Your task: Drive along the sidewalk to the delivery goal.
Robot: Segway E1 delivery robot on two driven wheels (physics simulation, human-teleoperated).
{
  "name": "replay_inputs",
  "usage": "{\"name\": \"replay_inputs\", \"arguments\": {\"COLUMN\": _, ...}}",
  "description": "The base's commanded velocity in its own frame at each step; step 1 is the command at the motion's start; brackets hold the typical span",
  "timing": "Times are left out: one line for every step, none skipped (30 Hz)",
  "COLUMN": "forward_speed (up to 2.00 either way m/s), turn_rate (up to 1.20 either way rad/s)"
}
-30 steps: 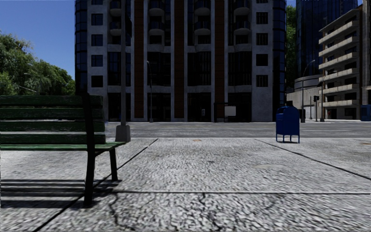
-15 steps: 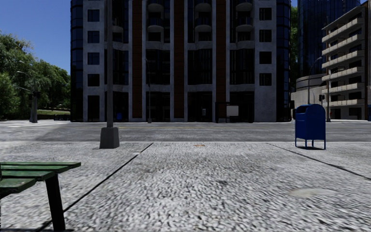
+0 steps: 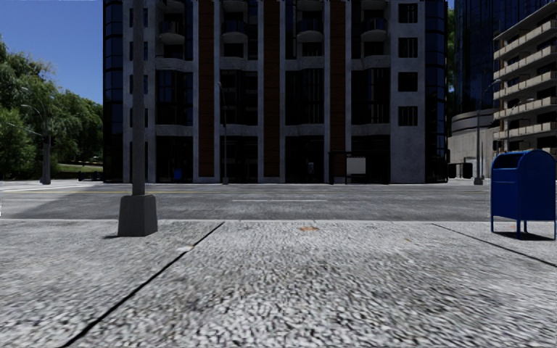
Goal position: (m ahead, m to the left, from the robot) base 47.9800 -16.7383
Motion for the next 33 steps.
{"name": "replay_inputs", "arguments": {"forward_speed": 1.42, "turn_rate": 0.52}}
{"name": "replay_inputs", "arguments": {"forward_speed": 1.40, "turn_rate": 0.54}}
{"name": "replay_inputs", "arguments": {"forward_speed": 1.40, "turn_rate": 0.54}}
{"name": "replay_inputs", "arguments": {"forward_speed": 1.40, "turn_rate": 0.55}}
{"name": "replay_inputs", "arguments": {"forward_speed": 1.40, "turn_rate": 0.55}}
{"name": "replay_inputs", "arguments": {"forward_speed": 1.40, "turn_rate": 0.55}}
{"name": "replay_inputs", "arguments": {"forward_speed": 1.40, "turn_rate": 0.55}}
{"name": "replay_inputs", "arguments": {"forward_speed": 1.40, "turn_rate": 0.56}}
{"name": "replay_inputs", "arguments": {"forward_speed": 1.40, "turn_rate": 0.59}}
{"name": "replay_inputs", "arguments": {"forward_speed": 1.40, "turn_rate": 0.60}}
{"name": "replay_inputs", "arguments": {"forward_speed": 1.40, "turn_rate": 0.60}}
{"name": "replay_inputs", "arguments": {"forward_speed": 1.40, "turn_rate": 0.60}}
{"name": "replay_inputs", "arguments": {"forward_speed": 1.40, "turn_rate": 0.60}}
{"name": "replay_inputs", "arguments": {"forward_speed": 1.40, "turn_rate": 0.60}}
{"name": "replay_inputs", "arguments": {"forward_speed": 1.40, "turn_rate": 0.60}}
{"name": "replay_inputs", "arguments": {"forward_speed": 1.40, "turn_rate": 0.60}}
{"name": "replay_inputs", "arguments": {"forward_speed": 1.41, "turn_rate": 0.60}}
{"name": "replay_inputs", "arguments": {"forward_speed": 1.41, "turn_rate": 0.60}}
{"name": "replay_inputs", "arguments": {"forward_speed": 1.41, "turn_rate": 0.60}}
{"name": "replay_inputs", "arguments": {"forward_speed": 1.41, "turn_rate": 0.60}}
{"name": "replay_inputs", "arguments": {"forward_speed": 1.41, "turn_rate": 0.60}}
{"name": "replay_inputs", "arguments": {"forward_speed": 1.41, "turn_rate": 0.60}}
{"name": "replay_inputs", "arguments": {"forward_speed": 1.41, "turn_rate": 0.60}}
{"name": "replay_inputs", "arguments": {"forward_speed": 1.41, "turn_rate": 0.60}}
{"name": "replay_inputs", "arguments": {"forward_speed": 1.41, "turn_rate": 0.61}}
{"name": "replay_inputs", "arguments": {"forward_speed": 1.41, "turn_rate": 0.61}}
{"name": "replay_inputs", "arguments": {"forward_speed": 1.41, "turn_rate": 0.63}}
{"name": "replay_inputs", "arguments": {"forward_speed": 1.41, "turn_rate": 0.66}}
{"name": "replay_inputs", "arguments": {"forward_speed": 1.41, "turn_rate": 0.66}}
{"name": "replay_inputs", "arguments": {"forward_speed": 1.41, "turn_rate": 0.67}}
{"name": "replay_inputs", "arguments": {"forward_speed": 1.41, "turn_rate": 0.67}}
{"name": "replay_inputs", "arguments": {"forward_speed": 1.41, "turn_rate": 0.67}}
{"name": "replay_inputs", "arguments": {"forward_speed": 1.41, "turn_rate": 0.67}}
